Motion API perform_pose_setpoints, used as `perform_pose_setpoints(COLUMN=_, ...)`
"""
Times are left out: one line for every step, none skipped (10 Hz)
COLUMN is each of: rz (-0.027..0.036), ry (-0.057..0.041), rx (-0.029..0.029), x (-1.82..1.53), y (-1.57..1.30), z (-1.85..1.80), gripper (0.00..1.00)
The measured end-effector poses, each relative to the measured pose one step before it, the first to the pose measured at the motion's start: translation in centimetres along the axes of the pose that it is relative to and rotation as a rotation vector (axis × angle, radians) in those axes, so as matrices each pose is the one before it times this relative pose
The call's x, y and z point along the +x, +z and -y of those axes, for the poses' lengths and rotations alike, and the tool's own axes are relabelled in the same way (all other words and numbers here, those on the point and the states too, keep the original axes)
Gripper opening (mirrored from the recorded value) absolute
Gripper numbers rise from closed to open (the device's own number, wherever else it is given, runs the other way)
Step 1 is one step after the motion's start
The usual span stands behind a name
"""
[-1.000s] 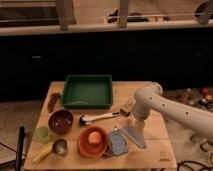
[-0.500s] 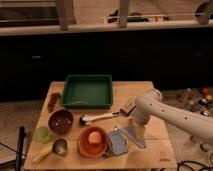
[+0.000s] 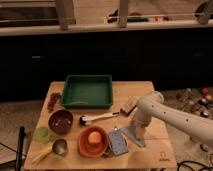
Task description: Place towel in tray
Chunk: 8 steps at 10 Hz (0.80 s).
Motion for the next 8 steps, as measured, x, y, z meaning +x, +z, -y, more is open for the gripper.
perform_pose_setpoints(rz=-0.00086, ry=-0.00250, rx=0.00251, x=-0.038, y=-0.153, z=0.103, gripper=0.28)
perform_pose_setpoints(rz=-0.00127, ry=-0.00222, rx=-0.00070, x=-0.048, y=-0.305, z=0.012, gripper=0.16)
perform_pose_setpoints(rz=-0.00372, ry=-0.00049, rx=-0.00117, x=0.148, y=-0.129, z=-0.055, gripper=0.08)
perform_pose_setpoints(rz=-0.00051, ry=0.00140, rx=-0.00545, x=0.068, y=-0.048, z=-0.174, gripper=0.01)
perform_pose_setpoints(rz=0.00145, ry=0.00088, rx=-0.00058, x=-0.015, y=-0.011, z=-0.017, gripper=0.00)
perform_pose_setpoints(rz=0.00065, ry=-0.00106, rx=-0.00166, x=0.079, y=0.096, z=0.096, gripper=0.00)
perform_pose_setpoints(rz=0.00037, ry=-0.00286, rx=-0.00562, x=0.044, y=0.237, z=0.130, gripper=0.00)
perform_pose_setpoints(rz=-0.00113, ry=-0.00485, rx=0.00185, x=0.004, y=0.035, z=0.097, gripper=0.00)
